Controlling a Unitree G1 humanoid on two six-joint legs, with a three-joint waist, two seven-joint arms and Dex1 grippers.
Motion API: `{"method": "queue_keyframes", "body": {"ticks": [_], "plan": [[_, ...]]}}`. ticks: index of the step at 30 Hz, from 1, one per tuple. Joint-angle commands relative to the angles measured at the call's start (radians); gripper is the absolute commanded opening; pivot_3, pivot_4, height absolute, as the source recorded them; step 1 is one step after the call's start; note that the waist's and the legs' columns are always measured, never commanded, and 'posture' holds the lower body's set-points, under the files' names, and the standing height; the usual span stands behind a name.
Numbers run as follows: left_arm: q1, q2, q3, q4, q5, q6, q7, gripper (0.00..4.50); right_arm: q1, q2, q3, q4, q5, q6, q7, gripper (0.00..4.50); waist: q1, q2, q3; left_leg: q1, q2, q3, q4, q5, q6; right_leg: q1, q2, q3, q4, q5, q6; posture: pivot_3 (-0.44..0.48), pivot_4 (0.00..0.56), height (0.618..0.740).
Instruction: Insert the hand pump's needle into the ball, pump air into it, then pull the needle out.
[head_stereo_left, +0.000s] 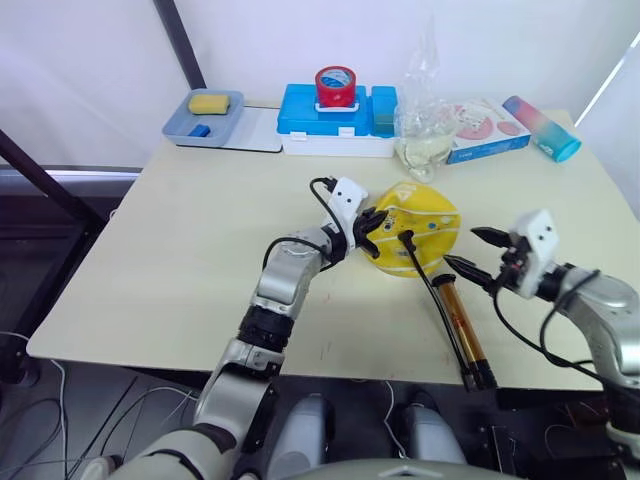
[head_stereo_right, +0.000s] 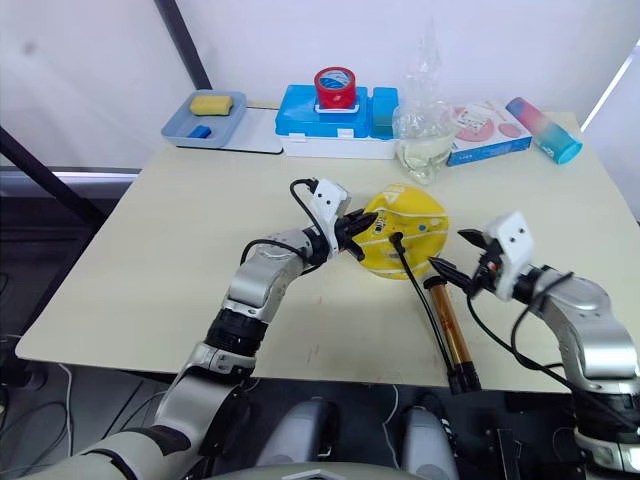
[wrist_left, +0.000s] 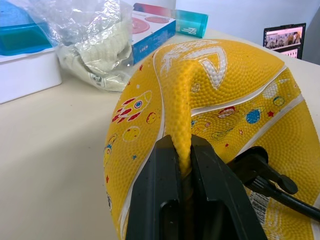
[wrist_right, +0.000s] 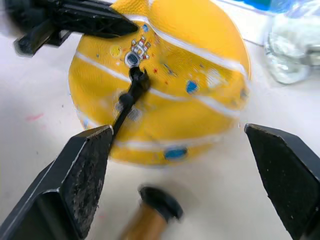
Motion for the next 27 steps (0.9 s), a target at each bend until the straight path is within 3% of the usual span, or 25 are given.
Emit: {"method": "queue_keyframes", "body": {"ticks": [1,15,27], "plan": [[-0.022,0.005,-0.022,0.078,0.021,-0.029,-0.021,0.0,0.065,-0.062,-0.096,0.068,0.044,-0.113,0.123,4.44,-0.001,0.0,0.0,0.0,0.0,0.0,0.0,0.0,0.0,0.0,0.0,0.0,0.0,0.0,0.0,0.0,0.15,0.739],[-0.14,0.04,-0.077,0.3,0.071,-0.222,-0.21,0.0,0.199,-0.098,-0.224,0.275,0.154,-0.405,0.404,4.44,-0.002,0.0,0.001,0.001,-0.002,0.0,0.001,0.002,0.003,0.0,0.0,0.004,0.002,0.002,-0.003,0.0,0.15,0.739],[-0.236,0.033,-0.074,0.49,0.104,-0.382,-0.315,0.0,0.216,-0.1,-0.263,0.34,0.224,-0.49,0.507,4.44,-0.001,0.0,0.001,0.001,-0.003,0.0,0.001,0.002,0.003,0.001,-0.001,0.004,0.002,0.002,-0.003,0.0,0.15,0.739]]}}
